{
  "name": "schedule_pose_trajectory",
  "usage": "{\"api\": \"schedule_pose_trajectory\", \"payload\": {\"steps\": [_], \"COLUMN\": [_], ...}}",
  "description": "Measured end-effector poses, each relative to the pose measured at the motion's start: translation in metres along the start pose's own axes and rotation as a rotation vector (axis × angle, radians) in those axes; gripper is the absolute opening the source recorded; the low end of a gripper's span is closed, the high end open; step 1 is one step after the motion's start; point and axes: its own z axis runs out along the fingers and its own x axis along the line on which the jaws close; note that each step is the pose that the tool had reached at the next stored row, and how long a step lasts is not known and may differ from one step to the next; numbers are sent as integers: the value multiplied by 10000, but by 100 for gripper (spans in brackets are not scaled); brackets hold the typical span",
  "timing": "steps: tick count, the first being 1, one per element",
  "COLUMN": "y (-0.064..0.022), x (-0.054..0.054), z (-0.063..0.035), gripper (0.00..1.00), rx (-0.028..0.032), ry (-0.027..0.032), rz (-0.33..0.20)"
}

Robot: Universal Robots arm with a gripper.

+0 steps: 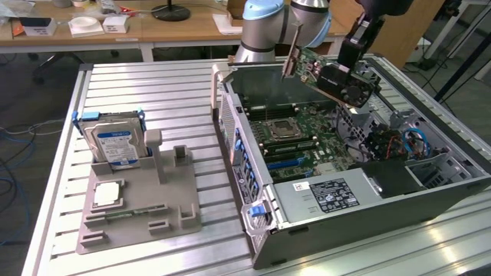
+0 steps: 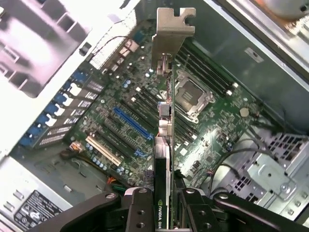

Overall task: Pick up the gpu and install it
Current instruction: 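Insert the gpu into the slot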

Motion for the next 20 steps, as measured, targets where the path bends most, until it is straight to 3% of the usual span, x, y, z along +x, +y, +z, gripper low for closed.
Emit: {"api": "schedule_pose_trajectory", "payload": {"steps": [20], "y": [0], "x": [0], "z": [12], "gripper": [26], "rx": [-42], "ry": [172], "rz": [-3587]}}
